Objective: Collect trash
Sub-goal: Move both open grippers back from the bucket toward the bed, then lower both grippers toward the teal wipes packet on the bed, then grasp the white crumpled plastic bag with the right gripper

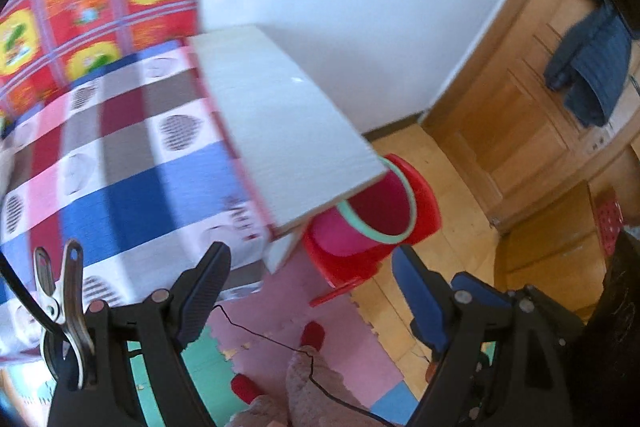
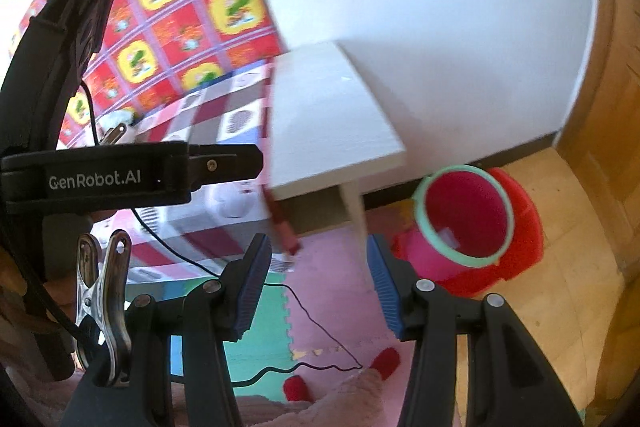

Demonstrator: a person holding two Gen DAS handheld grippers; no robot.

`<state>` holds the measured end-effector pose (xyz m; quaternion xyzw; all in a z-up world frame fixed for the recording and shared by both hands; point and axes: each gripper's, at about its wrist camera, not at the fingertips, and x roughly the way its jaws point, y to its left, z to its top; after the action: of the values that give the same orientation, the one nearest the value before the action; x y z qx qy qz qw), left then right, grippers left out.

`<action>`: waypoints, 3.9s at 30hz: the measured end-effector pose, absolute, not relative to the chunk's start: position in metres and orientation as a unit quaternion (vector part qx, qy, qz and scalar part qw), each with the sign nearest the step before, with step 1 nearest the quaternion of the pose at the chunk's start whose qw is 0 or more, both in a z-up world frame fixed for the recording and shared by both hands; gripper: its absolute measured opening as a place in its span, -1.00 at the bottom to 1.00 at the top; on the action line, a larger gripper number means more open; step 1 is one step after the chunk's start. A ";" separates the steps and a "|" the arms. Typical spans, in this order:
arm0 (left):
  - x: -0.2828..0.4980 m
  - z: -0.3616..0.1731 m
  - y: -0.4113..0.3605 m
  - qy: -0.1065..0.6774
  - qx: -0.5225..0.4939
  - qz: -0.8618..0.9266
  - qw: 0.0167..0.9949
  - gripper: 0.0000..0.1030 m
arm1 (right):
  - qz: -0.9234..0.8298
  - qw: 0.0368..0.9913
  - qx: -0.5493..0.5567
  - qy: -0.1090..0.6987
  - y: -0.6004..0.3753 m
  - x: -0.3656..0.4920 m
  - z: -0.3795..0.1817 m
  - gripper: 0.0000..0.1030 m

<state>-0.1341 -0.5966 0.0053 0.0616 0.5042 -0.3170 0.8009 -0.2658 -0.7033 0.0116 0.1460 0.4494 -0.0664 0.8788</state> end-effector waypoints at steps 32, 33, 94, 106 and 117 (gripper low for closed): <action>-0.058 0.033 -0.332 0.482 -0.075 -0.022 0.873 0.67 | 0.194 0.868 0.042 0.455 -0.517 -0.100 0.023 -0.01; -0.054 0.033 -0.325 0.483 -0.078 -0.016 0.872 0.67 | 0.199 0.865 0.039 0.458 -0.513 -0.094 0.021 -0.01; 0.102 -0.082 -0.028 0.574 -0.115 0.046 0.810 0.71 | 0.089 0.835 0.126 0.529 -0.344 0.098 -0.059 0.42; 0.101 -0.094 -0.036 0.575 -0.131 0.043 0.807 0.64 | 0.075 0.837 0.131 0.527 -0.337 0.116 -0.080 0.42; 0.091 -0.089 -0.055 0.567 -0.144 -0.006 0.811 0.26 | 0.084 0.818 0.153 0.548 -0.335 0.120 -0.104 -0.29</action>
<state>0.0908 -0.0547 -0.0890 -0.1444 0.5674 -0.0060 0.8107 0.1198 -0.3353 -0.1037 0.1532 0.5484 0.0844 0.8177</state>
